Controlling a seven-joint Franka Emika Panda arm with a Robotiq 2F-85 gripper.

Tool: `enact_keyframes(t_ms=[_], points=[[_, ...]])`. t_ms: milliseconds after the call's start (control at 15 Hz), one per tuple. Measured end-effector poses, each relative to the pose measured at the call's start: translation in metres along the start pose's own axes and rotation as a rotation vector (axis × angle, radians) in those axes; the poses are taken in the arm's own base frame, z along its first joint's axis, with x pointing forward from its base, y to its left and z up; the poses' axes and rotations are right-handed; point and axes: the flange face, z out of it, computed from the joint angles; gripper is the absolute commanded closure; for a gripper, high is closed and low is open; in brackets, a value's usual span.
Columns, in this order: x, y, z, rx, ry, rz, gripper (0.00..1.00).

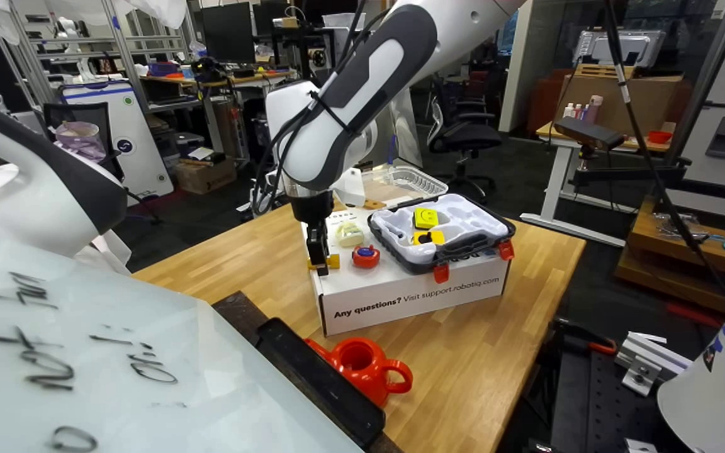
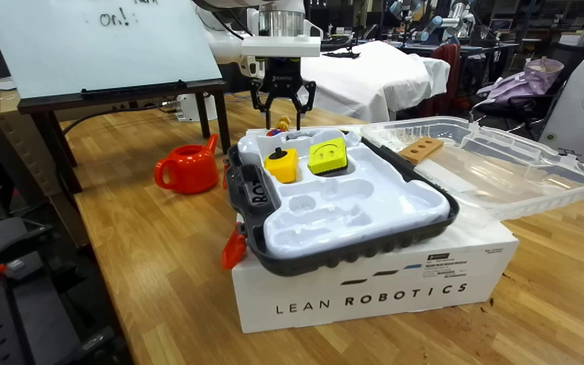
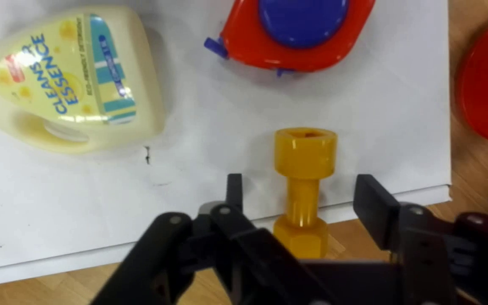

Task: Put the yellow thing on the box in the case

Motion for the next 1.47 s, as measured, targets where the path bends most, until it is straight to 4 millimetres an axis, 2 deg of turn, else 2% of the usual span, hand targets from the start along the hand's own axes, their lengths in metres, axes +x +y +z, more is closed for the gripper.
enact_keyframes(t_ms=[333,467,533,667,867,1000,1200,1467], points=[[0.0,0.001,0.0,0.0,0.0,0.002,0.95],[0.0,0.002,-0.004,-0.005,0.005,0.001,1.0],[0.001,0.002,-0.008,-0.011,0.01,0.0,0.95],[0.003,0.003,-0.024,-0.041,0.024,-0.016,0.95],[0.004,0.004,-0.067,-0.123,0.048,-0.057,0.95],[-0.004,0.005,-0.095,-0.179,0.054,-0.078,0.95],[-0.029,0.016,-0.121,-0.22,0.048,-0.049,0.95],[-0.079,0.039,-0.132,-0.187,0.007,0.099,0.95]])
